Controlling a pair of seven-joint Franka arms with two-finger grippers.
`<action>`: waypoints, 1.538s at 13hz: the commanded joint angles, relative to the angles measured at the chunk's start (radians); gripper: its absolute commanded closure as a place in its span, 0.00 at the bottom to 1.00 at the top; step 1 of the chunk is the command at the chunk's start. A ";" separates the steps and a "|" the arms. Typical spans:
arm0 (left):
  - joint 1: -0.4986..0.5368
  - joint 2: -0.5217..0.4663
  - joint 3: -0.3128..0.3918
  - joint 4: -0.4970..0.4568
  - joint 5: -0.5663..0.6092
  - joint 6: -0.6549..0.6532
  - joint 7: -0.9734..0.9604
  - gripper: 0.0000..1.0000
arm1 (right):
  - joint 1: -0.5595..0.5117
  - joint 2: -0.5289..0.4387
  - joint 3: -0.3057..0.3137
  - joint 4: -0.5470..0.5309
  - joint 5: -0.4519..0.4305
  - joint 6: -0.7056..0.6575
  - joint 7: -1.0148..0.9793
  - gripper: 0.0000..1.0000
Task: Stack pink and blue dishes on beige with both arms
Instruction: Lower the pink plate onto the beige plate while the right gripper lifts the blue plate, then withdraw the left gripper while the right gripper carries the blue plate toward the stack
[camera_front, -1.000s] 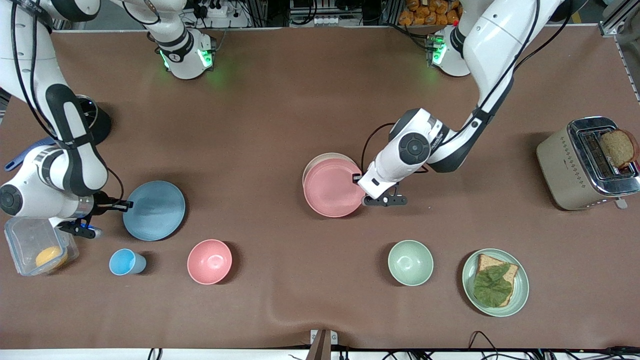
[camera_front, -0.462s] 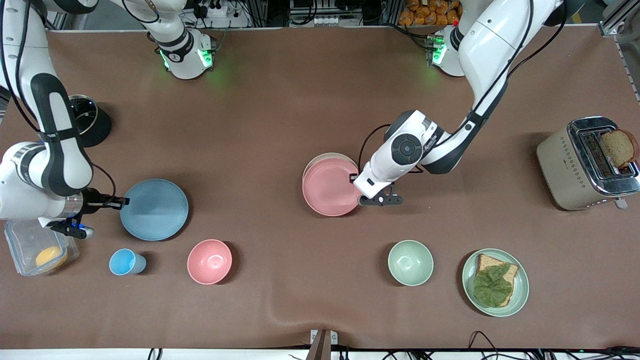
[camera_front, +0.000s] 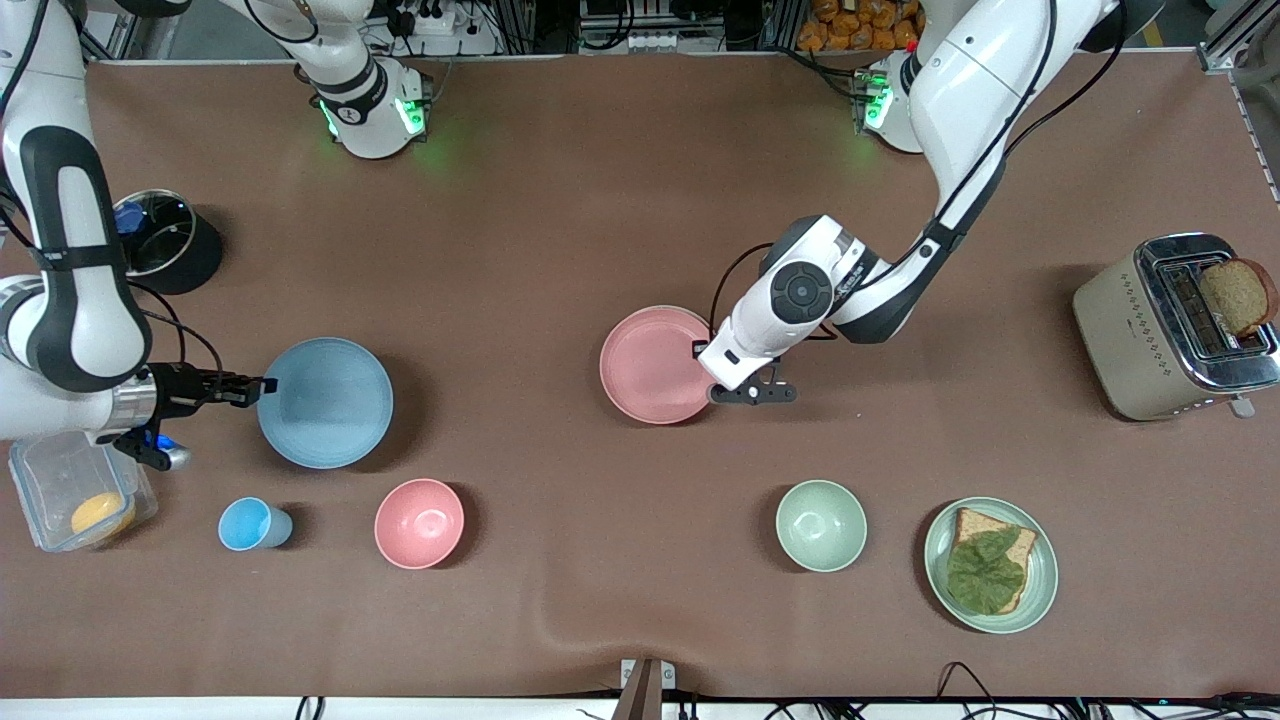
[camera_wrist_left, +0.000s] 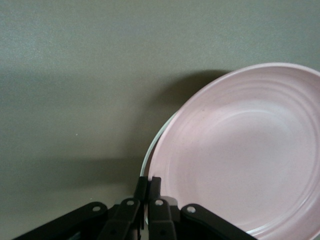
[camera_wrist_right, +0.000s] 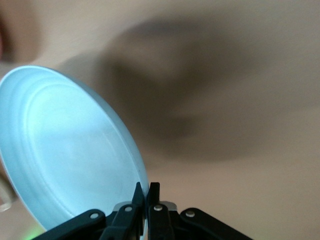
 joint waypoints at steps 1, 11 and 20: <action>-0.002 -0.012 0.006 -0.009 0.029 -0.011 -0.037 0.01 | 0.001 -0.007 0.005 -0.008 0.111 -0.044 0.005 1.00; 0.245 -0.438 0.003 0.039 0.031 -0.335 -0.006 0.00 | 0.222 -0.023 0.003 -0.028 0.288 -0.052 0.174 1.00; 0.429 -0.613 0.029 0.184 0.009 -0.675 0.340 0.00 | 0.564 -0.177 0.000 -0.133 0.285 0.204 0.419 1.00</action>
